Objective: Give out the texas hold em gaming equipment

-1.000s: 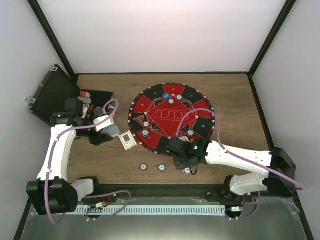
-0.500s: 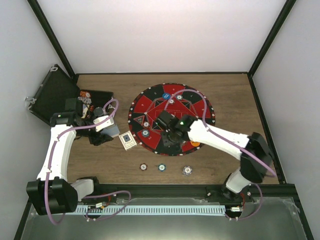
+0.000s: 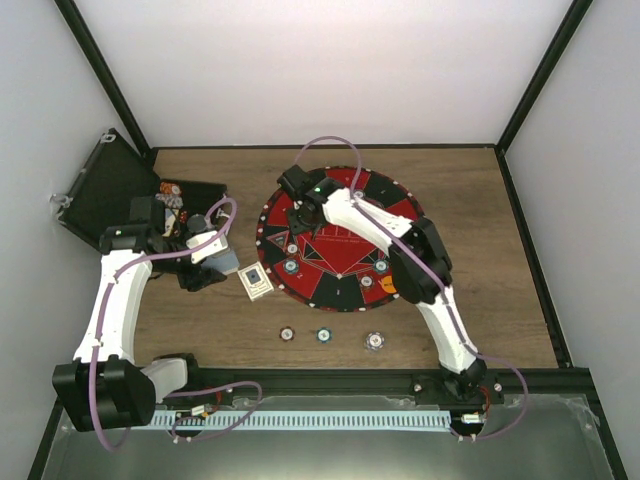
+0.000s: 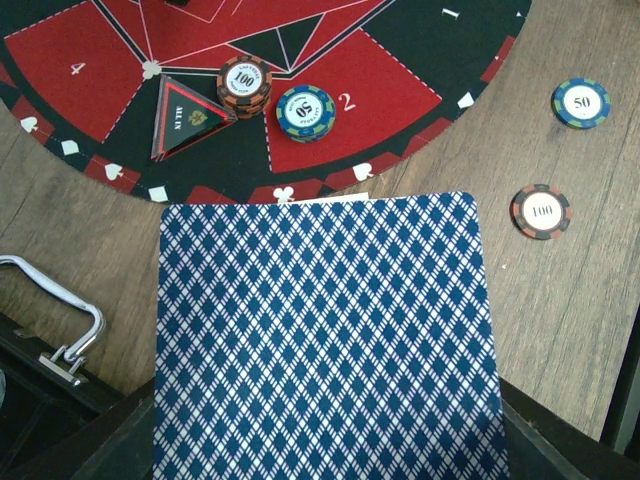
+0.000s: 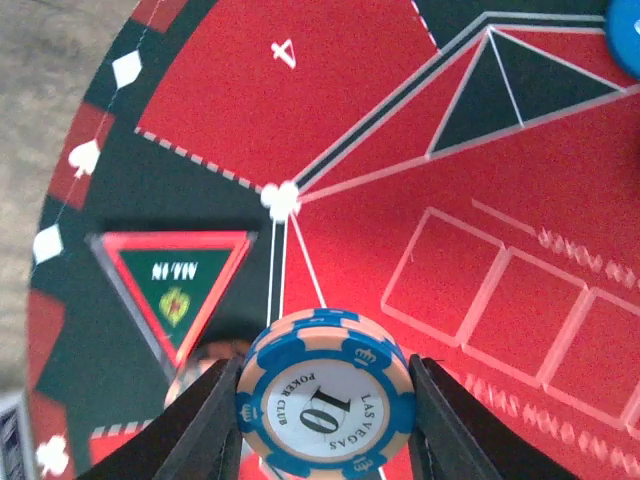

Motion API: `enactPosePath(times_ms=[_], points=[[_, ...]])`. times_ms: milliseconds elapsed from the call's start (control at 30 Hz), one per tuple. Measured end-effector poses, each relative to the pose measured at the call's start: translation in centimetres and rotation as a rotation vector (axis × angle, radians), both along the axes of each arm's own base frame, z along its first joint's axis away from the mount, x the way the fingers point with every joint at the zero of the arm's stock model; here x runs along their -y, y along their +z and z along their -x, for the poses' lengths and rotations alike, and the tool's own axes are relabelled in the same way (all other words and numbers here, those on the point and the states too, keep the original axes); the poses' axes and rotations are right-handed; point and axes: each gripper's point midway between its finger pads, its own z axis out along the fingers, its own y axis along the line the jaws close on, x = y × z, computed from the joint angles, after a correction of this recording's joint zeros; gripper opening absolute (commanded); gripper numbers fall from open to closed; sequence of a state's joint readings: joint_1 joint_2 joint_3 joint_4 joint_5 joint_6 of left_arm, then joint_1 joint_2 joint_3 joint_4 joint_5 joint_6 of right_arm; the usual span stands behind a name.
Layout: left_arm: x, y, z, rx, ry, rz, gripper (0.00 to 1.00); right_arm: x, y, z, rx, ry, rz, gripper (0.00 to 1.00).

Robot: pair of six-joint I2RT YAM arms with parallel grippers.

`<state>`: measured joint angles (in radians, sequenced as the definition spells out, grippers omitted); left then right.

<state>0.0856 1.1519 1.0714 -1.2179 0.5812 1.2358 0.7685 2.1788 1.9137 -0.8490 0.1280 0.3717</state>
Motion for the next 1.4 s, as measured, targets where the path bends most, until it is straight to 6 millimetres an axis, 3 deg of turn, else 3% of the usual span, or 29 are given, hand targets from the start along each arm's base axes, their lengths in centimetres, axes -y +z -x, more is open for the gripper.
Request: enactPosePath(times_ms=[200,567,667,767,833,1000,1167,1233,1400], points=[[0.0,0.1,0.2,0.0,-0.001,0.0,0.11,-1.8,-3.8,-2.8,-0.02,0.027,0.033,0.1],[0.0,0.5,0.3,0.0,-0.001,0.0,0.11,-2.4,-7.4,-3.3,-0.087,0.04,0.044,0.11],[0.0,0.5,0.3,-0.001,0.0,0.0,0.11,-2.5,-7.4,-3.3,-0.089,0.042,0.039,0.21],[0.0,0.5,0.3,-0.001,0.0,0.0,0.11,-2.5,-7.4,-3.3,-0.091,0.043,0.037,0.45],[0.0,0.5,0.3,-0.001,0.0,0.0,0.11,-2.5,-7.4,-3.3,-0.091,0.043,0.036,0.55],[0.0,0.5,0.3,0.0,0.0,0.0,0.11,-2.6,-7.4,-3.2,-0.095,0.052,0.031,0.64],[0.0,0.5,0.3,-0.001,0.0,0.0,0.11,-2.3,-6.2,-3.1,-0.088,0.057,0.038,0.66],[0.0,0.5,0.3,-0.001,0.0,0.0,0.11,-2.1,-5.1,-3.0,-0.076,0.054,0.038,0.66],[0.0,0.5,0.3,0.0,0.0,0.0,0.11,-0.7,0.1,-1.9,-0.017,0.048,0.003,0.7]])
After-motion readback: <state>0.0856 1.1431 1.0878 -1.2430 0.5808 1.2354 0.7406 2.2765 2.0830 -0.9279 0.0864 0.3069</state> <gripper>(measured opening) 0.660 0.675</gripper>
